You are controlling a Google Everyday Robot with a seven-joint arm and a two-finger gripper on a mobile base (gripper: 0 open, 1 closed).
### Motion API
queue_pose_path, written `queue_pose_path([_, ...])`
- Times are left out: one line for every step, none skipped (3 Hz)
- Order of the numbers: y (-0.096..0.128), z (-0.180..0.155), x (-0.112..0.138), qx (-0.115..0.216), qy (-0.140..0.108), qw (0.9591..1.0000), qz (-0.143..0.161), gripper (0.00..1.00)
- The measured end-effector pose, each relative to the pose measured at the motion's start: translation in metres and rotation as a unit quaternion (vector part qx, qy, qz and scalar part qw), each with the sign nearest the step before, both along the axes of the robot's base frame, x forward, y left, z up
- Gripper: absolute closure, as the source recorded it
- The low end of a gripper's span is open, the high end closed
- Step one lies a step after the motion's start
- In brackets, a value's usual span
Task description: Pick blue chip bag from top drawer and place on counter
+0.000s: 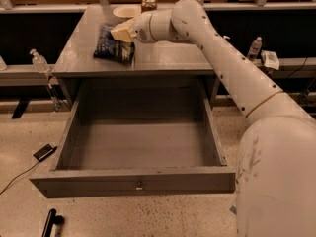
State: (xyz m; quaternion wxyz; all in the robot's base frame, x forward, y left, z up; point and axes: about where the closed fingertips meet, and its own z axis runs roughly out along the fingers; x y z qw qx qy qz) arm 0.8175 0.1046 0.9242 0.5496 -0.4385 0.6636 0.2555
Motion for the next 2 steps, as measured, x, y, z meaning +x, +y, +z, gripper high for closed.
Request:
queue_pose_path([0.0029,-0.0014,-0.0004,0.0,0.001,1.0,0.002,0.05])
queue_pose_path([0.0048,-0.0023,-0.0007,0.0,0.002,1.0,0.003,0.0])
